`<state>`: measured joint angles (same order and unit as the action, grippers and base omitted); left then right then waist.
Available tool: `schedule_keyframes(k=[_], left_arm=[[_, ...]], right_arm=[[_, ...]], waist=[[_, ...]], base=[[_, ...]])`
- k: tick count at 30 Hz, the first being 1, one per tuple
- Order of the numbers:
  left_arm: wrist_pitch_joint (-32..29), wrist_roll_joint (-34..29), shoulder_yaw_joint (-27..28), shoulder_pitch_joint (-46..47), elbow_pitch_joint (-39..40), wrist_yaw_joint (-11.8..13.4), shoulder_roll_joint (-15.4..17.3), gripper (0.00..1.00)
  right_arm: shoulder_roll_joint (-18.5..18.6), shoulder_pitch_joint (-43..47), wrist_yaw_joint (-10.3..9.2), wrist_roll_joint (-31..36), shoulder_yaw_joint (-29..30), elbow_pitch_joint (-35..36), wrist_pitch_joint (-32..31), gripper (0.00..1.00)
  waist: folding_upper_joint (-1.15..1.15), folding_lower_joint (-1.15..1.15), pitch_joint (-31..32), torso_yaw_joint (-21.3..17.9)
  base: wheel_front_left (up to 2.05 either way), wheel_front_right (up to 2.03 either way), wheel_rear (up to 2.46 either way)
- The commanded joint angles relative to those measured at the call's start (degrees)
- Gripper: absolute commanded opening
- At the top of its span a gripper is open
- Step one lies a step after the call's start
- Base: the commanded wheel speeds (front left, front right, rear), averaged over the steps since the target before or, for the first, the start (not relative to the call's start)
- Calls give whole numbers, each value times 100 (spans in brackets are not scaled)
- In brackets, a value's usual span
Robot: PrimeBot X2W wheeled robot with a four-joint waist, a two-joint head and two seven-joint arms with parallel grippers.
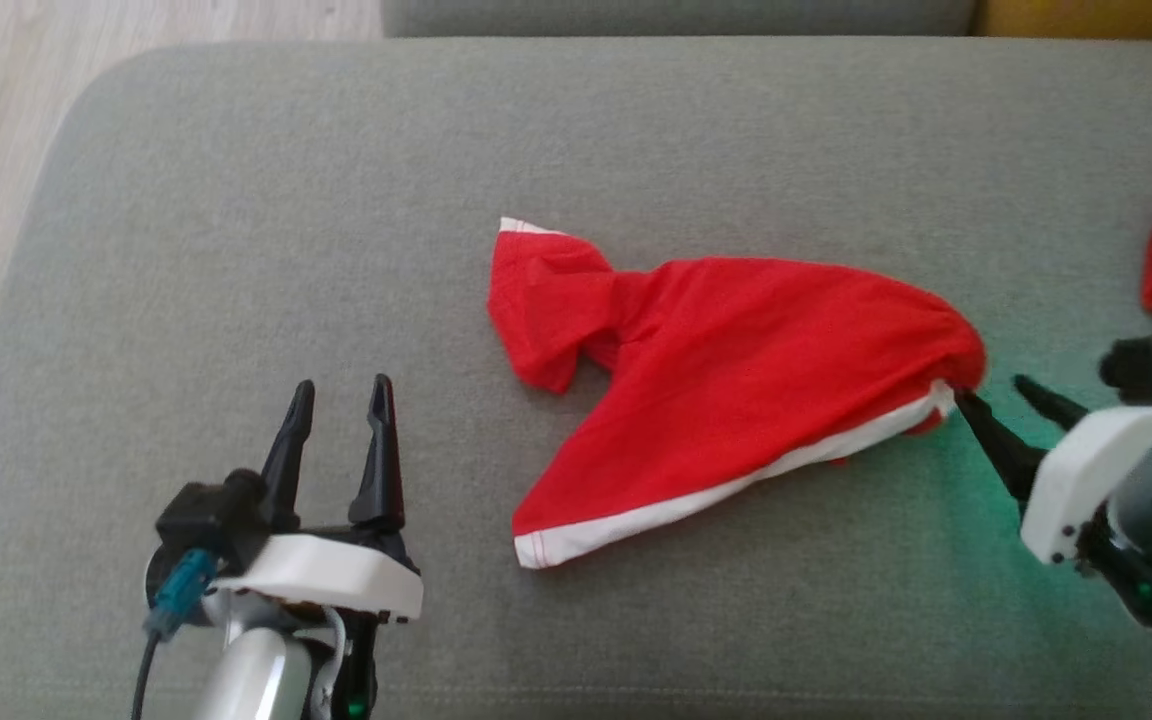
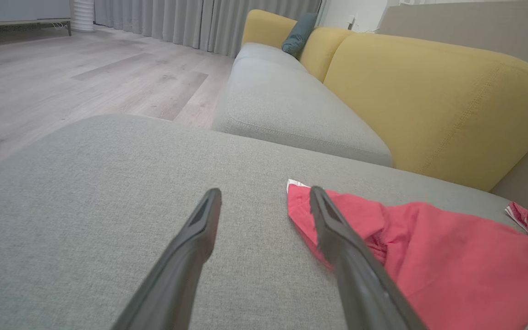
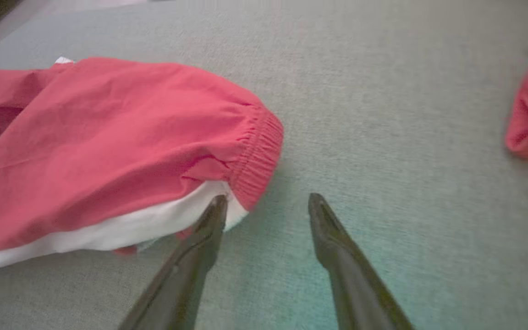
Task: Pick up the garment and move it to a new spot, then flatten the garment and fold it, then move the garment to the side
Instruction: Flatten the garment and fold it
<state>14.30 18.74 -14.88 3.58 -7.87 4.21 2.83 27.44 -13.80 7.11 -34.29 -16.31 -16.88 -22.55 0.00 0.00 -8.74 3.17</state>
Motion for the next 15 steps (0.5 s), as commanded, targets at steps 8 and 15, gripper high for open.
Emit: schedule_keyframes(k=[8,15], left_arm=[[70,-95,258,2,193,-10,5,100],[70,-140,263,-32,234,-26,5,100]], right_arm=[[-144,559,37,153,544,727,581,100],[-672,588,37,717,970,1096,1330,100]], waist=[[0,0,320,-273],[0,0,499,-258]], base=[[0,0,0],[0,0,0]])
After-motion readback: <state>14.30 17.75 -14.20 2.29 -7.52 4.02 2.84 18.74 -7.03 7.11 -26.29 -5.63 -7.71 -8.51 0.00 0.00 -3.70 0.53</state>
